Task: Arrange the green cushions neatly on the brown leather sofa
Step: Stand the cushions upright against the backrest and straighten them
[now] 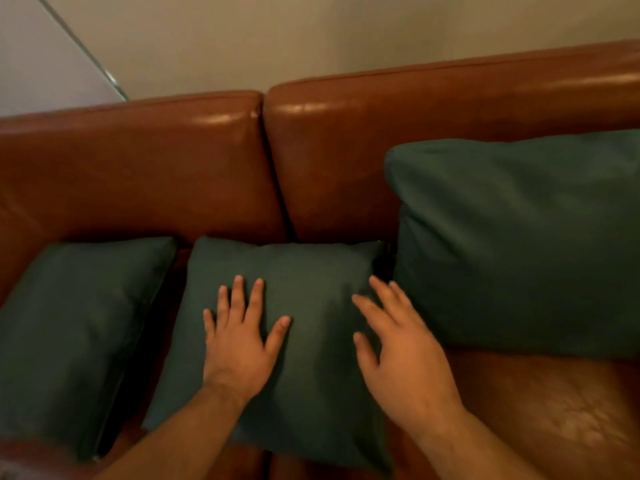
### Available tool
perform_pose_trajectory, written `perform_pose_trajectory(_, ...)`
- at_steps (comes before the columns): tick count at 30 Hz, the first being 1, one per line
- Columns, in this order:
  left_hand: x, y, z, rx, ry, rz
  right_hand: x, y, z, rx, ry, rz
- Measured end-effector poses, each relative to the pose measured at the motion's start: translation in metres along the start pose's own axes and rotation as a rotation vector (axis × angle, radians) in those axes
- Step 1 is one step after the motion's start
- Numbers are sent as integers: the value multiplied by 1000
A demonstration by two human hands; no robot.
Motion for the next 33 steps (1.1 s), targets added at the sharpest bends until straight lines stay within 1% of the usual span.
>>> perform_pose_trajectory(3,5,15,-4,1,-15,54,10,28,-50,313,75,50)
perform_pose_trajectory(4,6,18,-7,-6,-19,57,10,34,-64,374,118,43)
perform_pose_trajectory(6,1,22,-10,-23,-16,50,5,44,-79,408,183,7)
perform_pose_trajectory(8,-2,23,-12,-58,0,38,2,49,-90,362,193,-27)
perform_pose_trajectory(12,3,23,-18,-79,38,12,7,51,-103,192,144,-88)
perform_pose_trajectory(15,14,21,-17,-90,97,-14,24,41,-105,17,196,-108)
perform_pose_trajectory(18,33,1,-8,-108,160,-91,37,8,-106,-133,275,-155)
perform_pose_trajectory(20,54,-14,-4,-93,198,-131,44,-17,-108,-187,298,-165)
perform_pose_trajectory(22,79,-31,-2,-16,258,-110,52,-36,-113,-188,288,-150)
perform_pose_trajectory(25,119,-65,-3,89,331,-27,57,-50,-126,-124,304,-191)
perform_pose_trajectory(26,132,-76,-4,134,405,41,55,-53,-127,-117,303,-204)
perform_pose_trajectory(27,142,-86,-5,190,543,129,51,-55,-127,-113,292,-234)
perform_pose_trajectory(28,148,-96,-6,239,733,218,45,-57,-124,-112,265,-300)
perform_pose_trajectory(30,156,-108,-12,277,1097,402,25,-58,-115,-122,116,-548)
perform_pose_trajectory(32,162,-117,-18,311,1242,572,6,-59,-105,-176,-85,-788)
perform_pose_trajectory(33,161,-122,-20,352,1273,609,0,-62,-102,-181,-133,-843)
Point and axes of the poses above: each hand's wrist, its own y-axis away from the middle knuckle, its own z-axis out of the back of the hand, x = y × z, the point moved 4 cm from there along -y, towards the middle knuckle, and after that the axes turned 5 degrees about -x, right-handed, at the moved point
